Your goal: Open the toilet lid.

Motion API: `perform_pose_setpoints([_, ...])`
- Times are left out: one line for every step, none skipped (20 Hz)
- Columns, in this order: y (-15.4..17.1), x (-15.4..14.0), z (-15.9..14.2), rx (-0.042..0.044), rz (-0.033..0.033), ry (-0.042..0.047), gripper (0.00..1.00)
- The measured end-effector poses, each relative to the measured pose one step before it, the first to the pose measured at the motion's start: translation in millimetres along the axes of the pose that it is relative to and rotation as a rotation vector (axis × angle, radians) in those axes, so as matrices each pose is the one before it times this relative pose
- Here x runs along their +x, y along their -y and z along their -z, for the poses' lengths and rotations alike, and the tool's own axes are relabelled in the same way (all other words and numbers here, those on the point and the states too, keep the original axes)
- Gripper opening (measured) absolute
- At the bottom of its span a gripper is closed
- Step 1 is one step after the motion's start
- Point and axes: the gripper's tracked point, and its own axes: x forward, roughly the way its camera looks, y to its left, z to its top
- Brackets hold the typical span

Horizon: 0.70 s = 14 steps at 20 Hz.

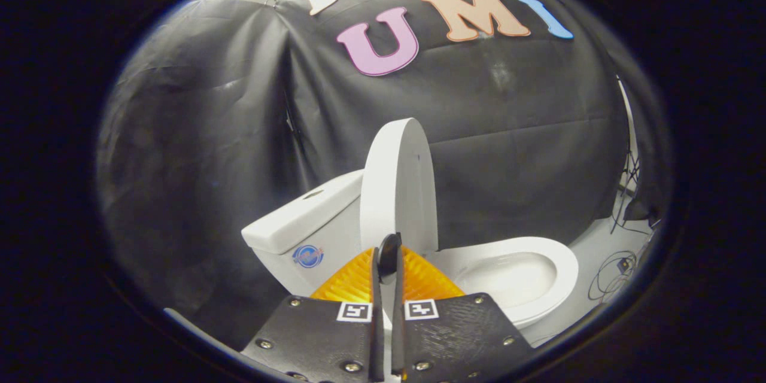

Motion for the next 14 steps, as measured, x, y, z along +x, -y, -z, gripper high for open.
perform_pose_setpoints([-4.36, 1.19, 0.32, -0.00427, -0.00754, 0.00309, 0.06])
perform_pose_setpoints([-4.27, 1.92, 2.76, -0.00225, -0.00694, 0.004, 0.06])
perform_pose_setpoints([-3.54, 1.9, 1.14, -0.0005, -0.00651, 0.00514, 0.06])
perform_pose_setpoints([-4.54, 1.73, 1.89, -0.00211, -0.00736, 0.00501, 0.06])
perform_pose_setpoints([-4.39, 1.62, 0.16, -0.00081, -0.00755, 0.00614, 0.06])
perform_pose_setpoints([-4.42, 2.03, 1.09, 0.00188, -0.00754, 0.00435, 0.06])
perform_pose_setpoints([-3.65, 1.88, 1.4, 0.00367, -0.00785, 0.00348, 0.06])
perform_pose_setpoints([-3.99, 1.94, 0.31, 0.00551, -0.00918, 0.00091, 0.06])
perform_pose_setpoints([-3.56, 2.74, 0.99, 0.00317, -0.00614, -0.00028, 0.06])
perform_pose_setpoints([-4.43, 1.32, 1.4, 0.00345, -0.00545, 0.0014, 0.06])
perform_pose_setpoints([-3.12, 1.71, 1.14, -0.00021, -0.00492, 0.00258, 0.06])
perform_pose_setpoints([-4.07, 1.73, 1.38, -0.00062, -0.0045, 0.0033, 0.06])
perform_pose_setpoints([-3.62, 2.08, 0.39, -0.00116, -0.00429, 0.00145, 0.06])
perform_pose_setpoints([-3.57, 1.46, 2.42, -0.00118, -0.00563, 0.00045, 0.06])
